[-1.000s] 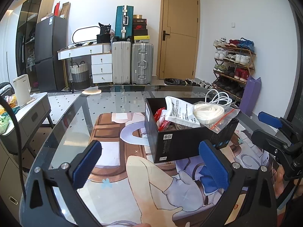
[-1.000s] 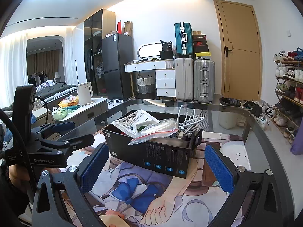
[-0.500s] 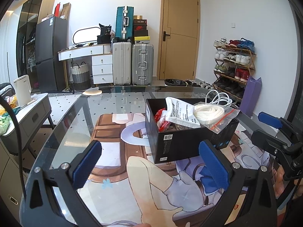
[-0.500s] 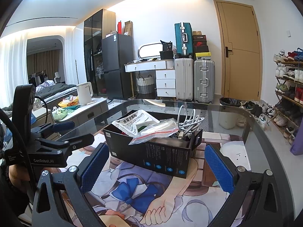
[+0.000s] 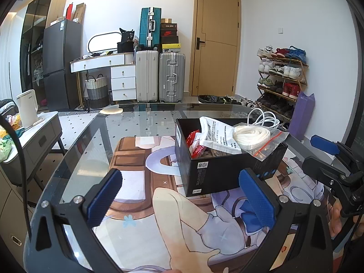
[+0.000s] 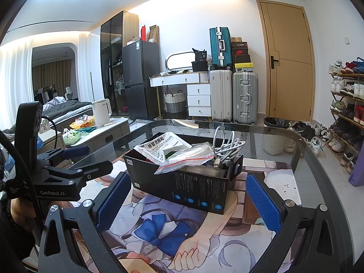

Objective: Organize soft objects

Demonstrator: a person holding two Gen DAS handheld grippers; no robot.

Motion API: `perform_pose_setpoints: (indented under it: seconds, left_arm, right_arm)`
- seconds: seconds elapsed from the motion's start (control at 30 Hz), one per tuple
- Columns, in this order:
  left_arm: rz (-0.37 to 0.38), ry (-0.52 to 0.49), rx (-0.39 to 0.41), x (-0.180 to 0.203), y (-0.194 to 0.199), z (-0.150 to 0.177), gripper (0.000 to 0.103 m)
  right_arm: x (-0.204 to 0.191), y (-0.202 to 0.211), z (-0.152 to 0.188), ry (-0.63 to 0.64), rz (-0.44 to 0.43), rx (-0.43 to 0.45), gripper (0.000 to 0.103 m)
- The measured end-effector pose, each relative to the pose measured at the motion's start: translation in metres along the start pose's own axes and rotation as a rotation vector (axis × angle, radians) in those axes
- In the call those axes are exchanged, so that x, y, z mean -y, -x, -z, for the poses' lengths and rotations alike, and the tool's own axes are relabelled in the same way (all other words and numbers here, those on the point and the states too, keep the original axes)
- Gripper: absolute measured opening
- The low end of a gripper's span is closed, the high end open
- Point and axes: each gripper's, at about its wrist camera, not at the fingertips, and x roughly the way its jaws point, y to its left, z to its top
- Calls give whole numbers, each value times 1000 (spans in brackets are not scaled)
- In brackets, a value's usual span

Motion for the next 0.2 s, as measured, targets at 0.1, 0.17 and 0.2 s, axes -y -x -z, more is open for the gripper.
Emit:
perform_pose_setpoints:
  seconds: [0.1, 0.17, 0.2]
  left_arm:
    - [1, 1, 7, -1, 1, 0, 103]
    - [-2, 3, 7, -1, 1, 0, 103]
    - [-5, 4, 5, -2, 0, 0, 103]
  right_arm:
    - [0, 0, 0, 0, 0, 0, 102]
    - [0, 0, 0, 0, -1, 0, 102]
    - [0, 0, 0, 0, -1, 0, 102]
